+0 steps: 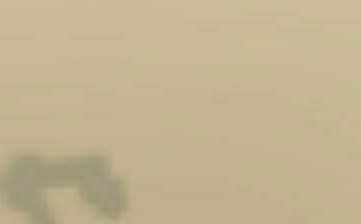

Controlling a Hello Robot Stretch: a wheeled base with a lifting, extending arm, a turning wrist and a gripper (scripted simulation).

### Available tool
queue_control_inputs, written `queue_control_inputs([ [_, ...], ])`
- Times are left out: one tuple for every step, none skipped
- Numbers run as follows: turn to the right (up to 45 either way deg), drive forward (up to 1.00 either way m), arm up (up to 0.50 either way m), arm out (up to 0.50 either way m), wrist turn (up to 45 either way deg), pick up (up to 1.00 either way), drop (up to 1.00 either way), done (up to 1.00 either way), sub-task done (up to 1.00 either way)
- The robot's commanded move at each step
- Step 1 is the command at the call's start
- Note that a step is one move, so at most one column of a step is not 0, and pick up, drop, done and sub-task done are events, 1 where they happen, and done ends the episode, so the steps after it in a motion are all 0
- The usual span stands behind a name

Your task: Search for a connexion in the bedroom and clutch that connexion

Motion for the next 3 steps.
queue_control_inputs([
  [0.0,0.00,0.50,0.00,0.0,0.00,0.00,0.00,0.00],
  [0.0,0.00,0.38,0.00,0.0,0.00,0.00,0.00,0.00],
  [0.0,0.00,0.00,0.42,0.0,0.00,0.00,0.00,0.00],
])
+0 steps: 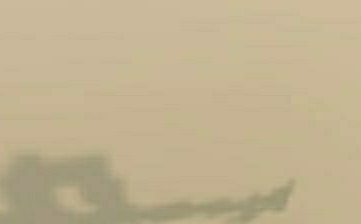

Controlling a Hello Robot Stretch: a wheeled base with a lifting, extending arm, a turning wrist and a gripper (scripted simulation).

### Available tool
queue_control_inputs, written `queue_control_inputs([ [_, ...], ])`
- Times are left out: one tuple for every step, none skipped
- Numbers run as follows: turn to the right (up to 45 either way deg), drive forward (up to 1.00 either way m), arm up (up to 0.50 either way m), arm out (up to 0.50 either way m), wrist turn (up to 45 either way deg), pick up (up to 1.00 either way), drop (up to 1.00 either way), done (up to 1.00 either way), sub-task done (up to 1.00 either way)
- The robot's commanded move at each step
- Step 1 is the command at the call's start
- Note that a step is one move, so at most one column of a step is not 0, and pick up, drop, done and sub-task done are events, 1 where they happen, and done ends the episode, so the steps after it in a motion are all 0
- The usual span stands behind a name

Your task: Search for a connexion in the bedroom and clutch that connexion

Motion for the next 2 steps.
queue_control_inputs([
  [0.0,0.00,0.00,0.00,45.0,0.00,0.00,0.00,0.00],
  [0.0,0.00,0.00,0.00,45.0,0.00,0.00,0.00,0.00],
])
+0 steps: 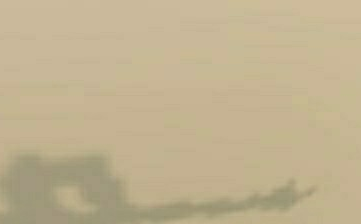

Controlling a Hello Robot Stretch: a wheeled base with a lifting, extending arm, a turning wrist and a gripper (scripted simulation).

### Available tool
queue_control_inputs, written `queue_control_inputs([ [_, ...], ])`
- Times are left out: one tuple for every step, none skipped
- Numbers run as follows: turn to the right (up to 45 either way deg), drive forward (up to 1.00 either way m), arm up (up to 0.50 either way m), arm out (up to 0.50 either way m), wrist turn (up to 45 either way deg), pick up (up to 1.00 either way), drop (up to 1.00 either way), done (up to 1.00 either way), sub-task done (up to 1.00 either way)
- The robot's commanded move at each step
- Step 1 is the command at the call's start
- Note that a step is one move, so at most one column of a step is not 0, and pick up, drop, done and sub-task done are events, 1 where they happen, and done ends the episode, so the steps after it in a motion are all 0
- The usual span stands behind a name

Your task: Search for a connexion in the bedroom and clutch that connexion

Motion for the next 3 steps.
queue_control_inputs([
  [0.0,0.00,0.00,0.00,45.0,0.00,0.00,0.00,0.00],
  [0.0,0.00,0.00,0.00,45.0,0.00,0.00,0.00,0.00],
  [0.0,0.00,0.00,0.00,45.0,0.00,0.00,0.00,0.00],
])
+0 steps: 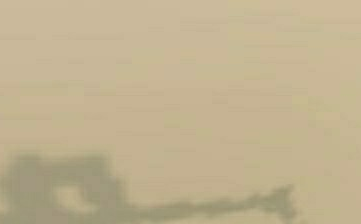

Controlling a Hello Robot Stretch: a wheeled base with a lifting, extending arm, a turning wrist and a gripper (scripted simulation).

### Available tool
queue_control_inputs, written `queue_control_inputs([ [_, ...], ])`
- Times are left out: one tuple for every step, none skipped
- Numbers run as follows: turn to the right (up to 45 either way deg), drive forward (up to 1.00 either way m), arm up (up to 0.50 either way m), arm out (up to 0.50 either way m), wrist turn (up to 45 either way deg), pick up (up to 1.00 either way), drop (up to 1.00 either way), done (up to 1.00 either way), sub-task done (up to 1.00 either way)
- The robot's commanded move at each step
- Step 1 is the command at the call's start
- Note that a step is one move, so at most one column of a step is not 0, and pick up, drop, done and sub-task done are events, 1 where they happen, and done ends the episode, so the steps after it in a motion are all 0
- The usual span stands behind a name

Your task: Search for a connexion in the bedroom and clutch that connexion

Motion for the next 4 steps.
queue_control_inputs([
  [0.0,0.00,0.00,0.00,9.0,0.00,0.00,0.00,0.00],
  [0.0,0.00,-0.30,0.00,0.0,0.00,0.00,0.00,0.00],
  [0.0,0.00,0.00,0.00,0.0,1.00,0.00,0.00,0.00],
  [0.0,0.00,0.10,0.00,0.0,0.00,0.00,0.00,0.00],
])
